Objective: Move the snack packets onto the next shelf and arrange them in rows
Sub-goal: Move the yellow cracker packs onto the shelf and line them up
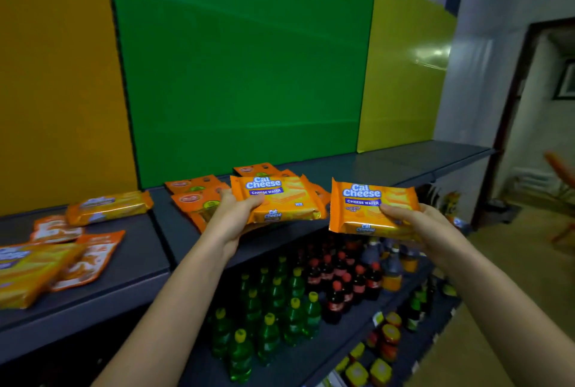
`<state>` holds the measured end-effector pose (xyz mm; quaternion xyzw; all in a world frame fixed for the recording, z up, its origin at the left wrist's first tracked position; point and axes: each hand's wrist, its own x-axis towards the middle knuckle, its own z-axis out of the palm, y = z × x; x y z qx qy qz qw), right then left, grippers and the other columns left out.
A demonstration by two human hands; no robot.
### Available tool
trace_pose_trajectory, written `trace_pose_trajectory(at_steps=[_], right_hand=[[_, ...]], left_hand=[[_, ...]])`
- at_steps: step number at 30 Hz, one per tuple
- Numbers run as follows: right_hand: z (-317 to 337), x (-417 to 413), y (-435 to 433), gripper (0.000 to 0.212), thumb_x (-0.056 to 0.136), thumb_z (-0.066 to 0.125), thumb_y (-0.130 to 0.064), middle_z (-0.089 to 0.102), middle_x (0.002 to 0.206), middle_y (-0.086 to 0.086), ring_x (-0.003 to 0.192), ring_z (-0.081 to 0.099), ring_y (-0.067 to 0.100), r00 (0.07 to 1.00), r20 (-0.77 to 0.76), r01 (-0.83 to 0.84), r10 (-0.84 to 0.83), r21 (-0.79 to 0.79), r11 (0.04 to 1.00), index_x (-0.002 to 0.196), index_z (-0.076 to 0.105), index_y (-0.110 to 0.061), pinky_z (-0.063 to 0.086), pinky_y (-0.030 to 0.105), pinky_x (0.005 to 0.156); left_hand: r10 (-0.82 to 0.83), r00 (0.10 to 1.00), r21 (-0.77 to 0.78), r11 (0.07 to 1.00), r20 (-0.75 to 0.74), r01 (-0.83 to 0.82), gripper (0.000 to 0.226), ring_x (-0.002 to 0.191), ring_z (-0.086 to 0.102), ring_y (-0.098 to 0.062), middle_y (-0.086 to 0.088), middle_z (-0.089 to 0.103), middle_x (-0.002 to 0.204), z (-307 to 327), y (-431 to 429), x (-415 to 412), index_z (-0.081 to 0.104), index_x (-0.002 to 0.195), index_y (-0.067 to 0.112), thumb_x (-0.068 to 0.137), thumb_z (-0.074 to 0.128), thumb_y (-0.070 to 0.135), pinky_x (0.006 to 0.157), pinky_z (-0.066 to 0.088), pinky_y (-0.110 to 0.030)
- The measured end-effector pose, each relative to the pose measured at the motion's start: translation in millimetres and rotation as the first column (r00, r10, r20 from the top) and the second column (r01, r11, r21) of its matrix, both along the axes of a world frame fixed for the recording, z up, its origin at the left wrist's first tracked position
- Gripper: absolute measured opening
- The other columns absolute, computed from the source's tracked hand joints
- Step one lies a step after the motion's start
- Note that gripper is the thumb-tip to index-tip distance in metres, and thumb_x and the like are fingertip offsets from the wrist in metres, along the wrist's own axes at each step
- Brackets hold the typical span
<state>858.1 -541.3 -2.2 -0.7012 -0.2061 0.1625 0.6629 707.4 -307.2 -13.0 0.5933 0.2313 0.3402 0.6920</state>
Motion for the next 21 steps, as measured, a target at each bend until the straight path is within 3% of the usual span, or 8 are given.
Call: trace_pose_trajectory(at_steps=[4, 7, 9, 12, 14, 17, 21], right_hand=[[-1.1, 40.1, -21.7, 0.010, 0.085, 0.064, -0.019, 0.062, 0.072, 0.008, 0.062, 0.056, 0.021, 1.000, 0.018, 0.001, -0.001, -0.012, 1.000, 0.085, 0.058, -0.010, 0.039, 0.029, 0.058], [-3.6, 71.0, -30.2, 0.010, 0.085, 0.064, -0.019, 0.063, 0.072, 0.009, 0.062, 0.057, 0.021, 1.000, 0.029, -0.003, 0.003, 0.003, 1.000, 0.081, 0.059, -0.011, 0.040, 0.030, 0.058], [-7.6, 94.2, -31.8, 0.012, 0.085, 0.065, -0.020, 0.065, 0.081, 0.007, 0.067, 0.060, 0.019, 1.000, 0.008, 0.002, -0.003, 0.010, 1.000, 0.089, 0.060, -0.011, 0.044, 0.027, 0.057], [-12.4, 133.9, -29.0, 0.036, 0.083, 0.067, -0.023, 0.067, 0.101, 0.010, 0.074, 0.063, 0.015, 1.000, -0.010, 0.004, -0.004, 0.010, 1.000, 0.113, 0.056, -0.006, 0.045, 0.023, 0.054], [-13.6, 162.4, -23.4, 0.044, 0.082, 0.068, -0.024, 0.067, 0.109, 0.012, 0.077, 0.064, 0.016, 1.000, -0.001, -0.006, 0.006, 0.000, 1.000, 0.119, 0.055, -0.004, 0.046, 0.023, 0.055], [-10.1, 206.0, -10.5, 0.045, 0.080, 0.070, -0.025, 0.068, 0.107, 0.011, 0.082, 0.066, 0.019, 1.000, 0.004, -0.026, 0.026, 0.012, 1.000, 0.119, 0.056, -0.005, 0.051, 0.027, 0.064], [-0.4, 258.1, 13.3, 0.046, 0.078, 0.071, -0.026, 0.069, 0.100, 0.008, 0.080, 0.067, 0.018, 0.997, 0.028, -0.068, 0.068, 0.005, 0.998, 0.116, 0.056, -0.006, 0.050, 0.026, 0.062]], left_hand=[[0.014, 1.000, -0.028, 1.000, -0.007, -0.014, 0.047, 0.075, 0.061, -0.017, -0.016, 0.060, 0.115, -4.4, -22.5, 59.1, 0.037, 0.126, 0.003, 0.086, 0.061, 0.010, 0.073, 0.055, -0.036], [0.001, 1.000, -0.027, 1.000, 0.004, -0.001, 0.049, 0.074, 0.061, -0.015, -0.007, 0.060, 0.099, -5.3, -30.0, 100.8, 0.031, 0.128, 0.007, 0.088, 0.059, 0.010, 0.075, 0.055, -0.039], [-0.013, 1.000, -0.008, 1.000, -0.008, 0.013, 0.050, 0.073, 0.063, -0.017, -0.008, 0.062, 0.099, -5.3, -30.6, 127.0, 0.033, 0.128, 0.007, 0.087, 0.060, 0.012, 0.069, 0.056, -0.037], [-0.016, 0.998, -0.003, 1.000, -0.061, 0.015, 0.056, 0.078, 0.065, -0.024, -0.020, 0.062, 0.115, -3.6, -25.7, 168.0, 0.039, 0.127, 0.007, 0.079, 0.065, 0.018, 0.074, 0.058, -0.047], [-0.012, 0.999, -0.043, 0.999, -0.052, 0.010, 0.053, 0.071, 0.063, -0.024, -0.020, 0.061, 0.107, -0.9, -19.8, 197.3, 0.039, 0.128, 0.006, 0.081, 0.062, 0.014, 0.064, 0.059, -0.044], [0.008, 0.998, -0.043, 0.999, -0.064, -0.011, 0.048, 0.061, 0.059, -0.019, -0.018, 0.058, 0.099, 5.1, -8.5, 242.0, 0.038, 0.129, 0.003, 0.085, 0.056, 0.010, 0.040, 0.054, -0.028], [0.062, 0.994, -0.007, 0.998, -0.088, -0.063, 0.045, 0.066, 0.056, -0.015, -0.020, 0.056, 0.113, 16.1, 11.3, 294.7, 0.035, 0.128, 0.000, 0.087, 0.053, 0.006, 0.036, 0.051, -0.021]])
